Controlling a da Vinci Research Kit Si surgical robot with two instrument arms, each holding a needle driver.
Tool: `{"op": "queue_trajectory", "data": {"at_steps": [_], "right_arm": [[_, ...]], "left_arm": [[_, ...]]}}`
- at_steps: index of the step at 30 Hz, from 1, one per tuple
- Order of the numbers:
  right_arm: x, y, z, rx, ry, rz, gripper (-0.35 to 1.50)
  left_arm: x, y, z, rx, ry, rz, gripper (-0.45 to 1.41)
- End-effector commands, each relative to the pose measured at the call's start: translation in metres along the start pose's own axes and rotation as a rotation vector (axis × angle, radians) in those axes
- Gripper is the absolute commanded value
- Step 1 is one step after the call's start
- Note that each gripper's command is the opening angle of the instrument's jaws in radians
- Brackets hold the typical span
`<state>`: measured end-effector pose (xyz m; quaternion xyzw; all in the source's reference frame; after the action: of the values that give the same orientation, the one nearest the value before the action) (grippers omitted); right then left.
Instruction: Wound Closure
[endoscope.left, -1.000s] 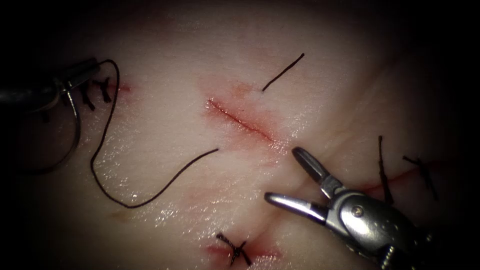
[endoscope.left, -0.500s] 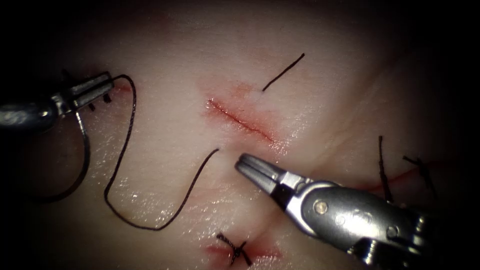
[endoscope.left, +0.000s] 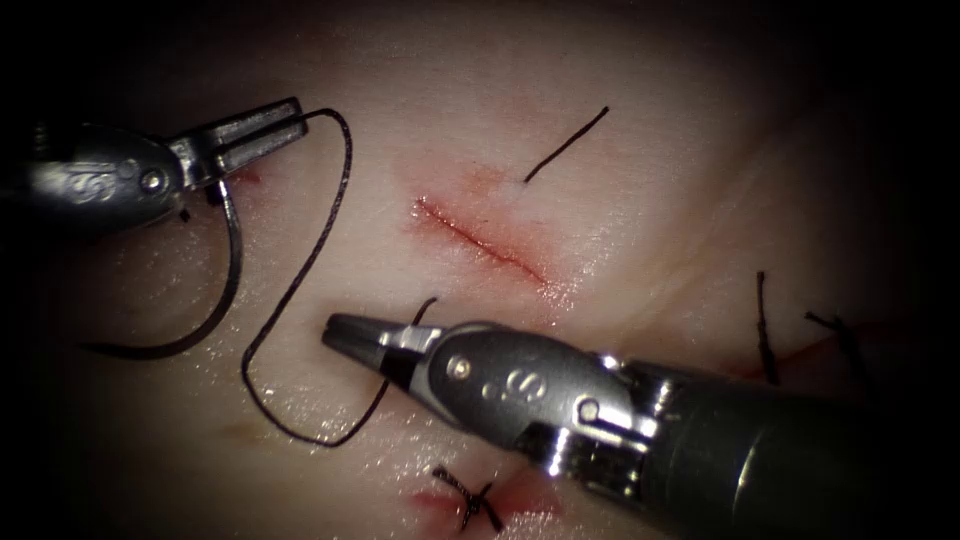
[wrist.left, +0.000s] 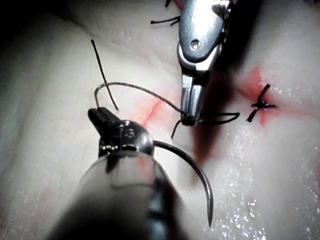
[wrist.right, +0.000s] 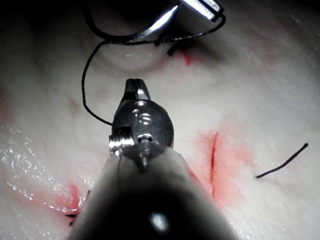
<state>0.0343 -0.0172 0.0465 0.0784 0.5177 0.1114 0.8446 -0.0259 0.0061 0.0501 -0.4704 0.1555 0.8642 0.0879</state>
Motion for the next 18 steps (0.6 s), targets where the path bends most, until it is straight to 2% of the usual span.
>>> {"op": "queue_trajectory", "data": {"at_steps": [1,6,9,13,16,18], "right_arm": [[0.0001,0.0003,0.0018,0.019,0.017,-0.012,-0.35],[0.0002,-0.0001,0.0047,0.098,0.076,-0.052,-0.35],[0.0002,-0.0009,0.006,0.173,0.144,-0.022,-0.35],[0.0004,-0.0011,0.0061,0.201,0.246,-0.014,-0.35],[0.0008,-0.0013,0.006,0.213,0.368,-0.01,-0.35],[0.0011,-0.0014,0.0059,0.202,0.402,-0.012,-0.35]], "left_arm": [[0.0,-0.0001,0.0012,-0.005,0.005,0.001,-0.45],[0.0,-0.0002,0.0032,-0.031,0.016,0.053,-0.45],[-0.0003,-0.0003,0.0041,-0.053,0.032,0.104,-0.45],[-0.0012,-0.0001,0.005,-0.077,0.033,0.122,-0.45],[-0.0024,0.0006,0.0064,-0.093,0.026,0.154,-0.45],[-0.003,0.0013,0.007,-0.097,0.022,0.166,-0.45]]}}
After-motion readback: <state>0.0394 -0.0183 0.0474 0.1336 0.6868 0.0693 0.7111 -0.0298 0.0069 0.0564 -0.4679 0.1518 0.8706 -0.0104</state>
